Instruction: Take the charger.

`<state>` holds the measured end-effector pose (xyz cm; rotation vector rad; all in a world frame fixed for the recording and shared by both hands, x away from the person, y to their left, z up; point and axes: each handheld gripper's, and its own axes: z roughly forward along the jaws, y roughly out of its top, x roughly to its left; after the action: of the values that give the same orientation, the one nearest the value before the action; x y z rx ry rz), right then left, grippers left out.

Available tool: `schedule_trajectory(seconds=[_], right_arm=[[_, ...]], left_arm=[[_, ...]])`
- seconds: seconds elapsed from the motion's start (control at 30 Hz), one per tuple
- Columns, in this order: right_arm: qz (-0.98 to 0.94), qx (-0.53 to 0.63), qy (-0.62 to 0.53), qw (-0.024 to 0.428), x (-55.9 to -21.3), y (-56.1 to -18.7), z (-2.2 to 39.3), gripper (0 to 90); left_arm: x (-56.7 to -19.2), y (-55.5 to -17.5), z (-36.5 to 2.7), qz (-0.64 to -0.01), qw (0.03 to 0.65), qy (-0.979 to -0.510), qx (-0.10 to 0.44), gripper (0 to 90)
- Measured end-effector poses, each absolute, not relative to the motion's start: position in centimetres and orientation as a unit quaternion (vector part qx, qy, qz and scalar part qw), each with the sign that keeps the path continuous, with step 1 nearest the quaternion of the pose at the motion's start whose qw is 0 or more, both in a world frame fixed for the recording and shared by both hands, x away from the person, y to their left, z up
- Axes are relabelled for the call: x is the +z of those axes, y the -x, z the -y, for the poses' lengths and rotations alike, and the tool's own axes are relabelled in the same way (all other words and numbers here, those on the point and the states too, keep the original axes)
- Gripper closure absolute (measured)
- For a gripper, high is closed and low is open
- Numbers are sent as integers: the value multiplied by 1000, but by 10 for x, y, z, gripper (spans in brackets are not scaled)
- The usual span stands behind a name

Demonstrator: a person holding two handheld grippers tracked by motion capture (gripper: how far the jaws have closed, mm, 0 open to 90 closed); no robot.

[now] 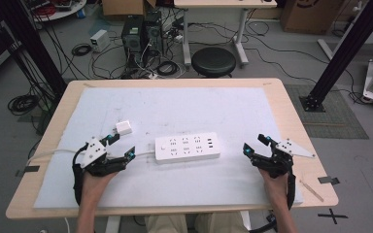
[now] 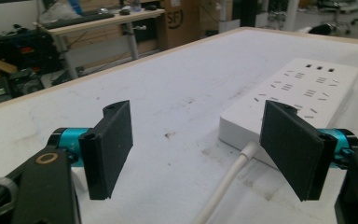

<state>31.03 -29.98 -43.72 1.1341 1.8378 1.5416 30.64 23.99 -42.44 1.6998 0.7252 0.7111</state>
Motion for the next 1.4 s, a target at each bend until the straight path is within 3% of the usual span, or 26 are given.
schedule_trajectory(seconds=[0.57, 1.4], right_arm=[[-674, 562, -412, 245, -437, -311, 299, 246], [-677, 559, -410, 247, -437, -311, 298, 246]], left_arm=[[-392, -371, -267, -272, 467, -811, 224, 259], [-408, -428, -280, -254, 401, -864, 170, 259]])
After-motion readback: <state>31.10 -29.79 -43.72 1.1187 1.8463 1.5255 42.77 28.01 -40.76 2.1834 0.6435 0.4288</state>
